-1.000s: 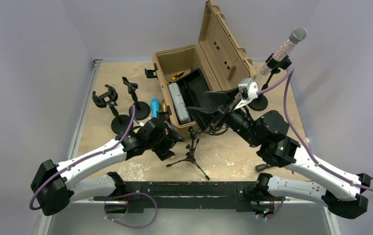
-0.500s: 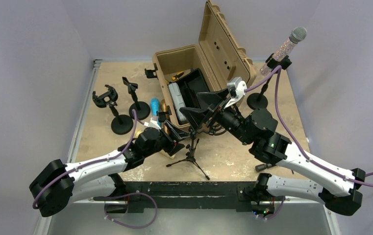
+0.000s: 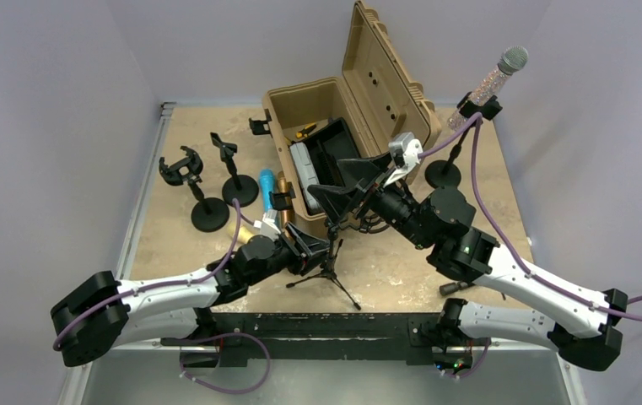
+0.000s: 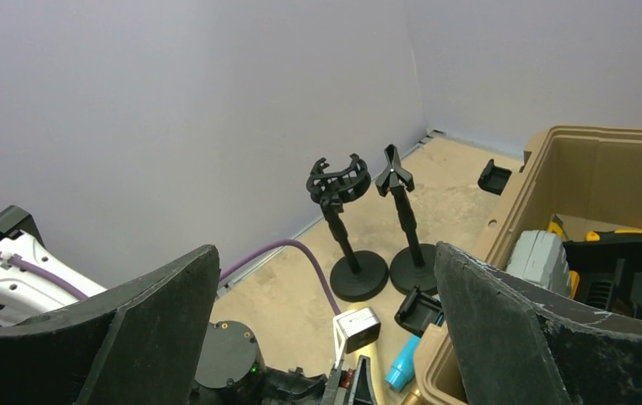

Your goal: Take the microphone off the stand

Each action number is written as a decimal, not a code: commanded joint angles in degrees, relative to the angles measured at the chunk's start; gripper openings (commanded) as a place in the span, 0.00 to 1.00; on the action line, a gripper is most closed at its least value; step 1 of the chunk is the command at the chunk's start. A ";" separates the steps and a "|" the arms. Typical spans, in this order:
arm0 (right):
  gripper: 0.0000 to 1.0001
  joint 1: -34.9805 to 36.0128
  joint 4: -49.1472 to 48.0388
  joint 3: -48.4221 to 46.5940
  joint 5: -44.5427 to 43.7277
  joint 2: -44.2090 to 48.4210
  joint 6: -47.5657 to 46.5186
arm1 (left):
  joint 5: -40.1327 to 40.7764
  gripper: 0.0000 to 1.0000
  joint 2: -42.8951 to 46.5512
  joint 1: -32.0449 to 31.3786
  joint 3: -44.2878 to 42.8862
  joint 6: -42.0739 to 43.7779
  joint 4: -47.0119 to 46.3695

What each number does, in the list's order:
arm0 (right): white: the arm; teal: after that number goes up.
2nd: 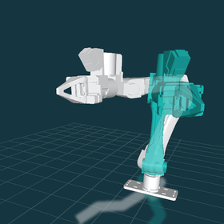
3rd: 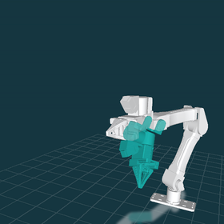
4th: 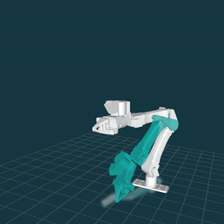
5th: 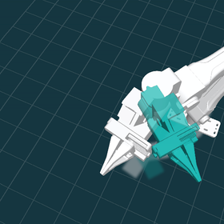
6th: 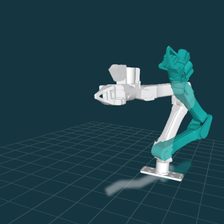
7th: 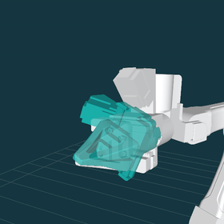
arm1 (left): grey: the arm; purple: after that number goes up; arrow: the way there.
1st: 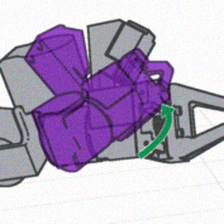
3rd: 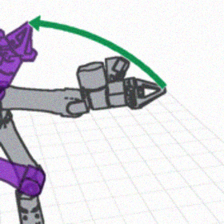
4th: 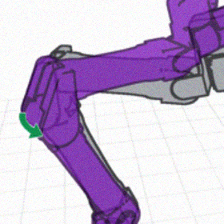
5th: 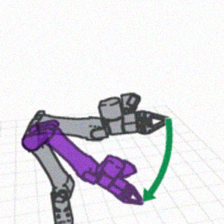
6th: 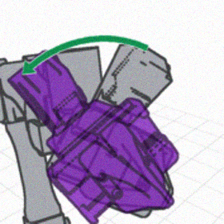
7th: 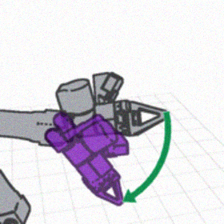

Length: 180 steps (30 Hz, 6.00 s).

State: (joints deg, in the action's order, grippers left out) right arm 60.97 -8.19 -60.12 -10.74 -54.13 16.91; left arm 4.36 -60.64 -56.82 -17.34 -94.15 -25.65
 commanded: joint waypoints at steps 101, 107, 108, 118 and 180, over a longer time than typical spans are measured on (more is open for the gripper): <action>0.96 -0.15 -5.97 3.96 2.06 -0.06 0.51 | -0.92 0.24 -1.01 2.41 -24.78 -1.66 44.50; 0.96 -0.15 -5.62 4.34 1.50 0.99 0.24 | -3.71 0.00 -6.74 2.45 -29.32 -2.76 47.99; 0.96 -0.13 -5.61 4.57 1.39 1.34 0.32 | -5.26 0.00 -8.35 2.62 -30.35 -3.10 47.77; 0.97 -0.15 -4.23 4.40 -0.59 3.84 -0.48 | -4.56 0.00 -18.60 3.64 -34.34 -6.57 29.94; 0.99 -3.50 7.70 -16.46 -35.96 -4.28 1.35 | 0.95 0.99 14.17 15.16 -47.93 66.34 47.95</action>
State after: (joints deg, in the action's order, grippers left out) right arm 60.80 -5.19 -69.28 -31.40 -54.76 17.89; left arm 12.56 -41.98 -41.95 -61.47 -40.51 31.14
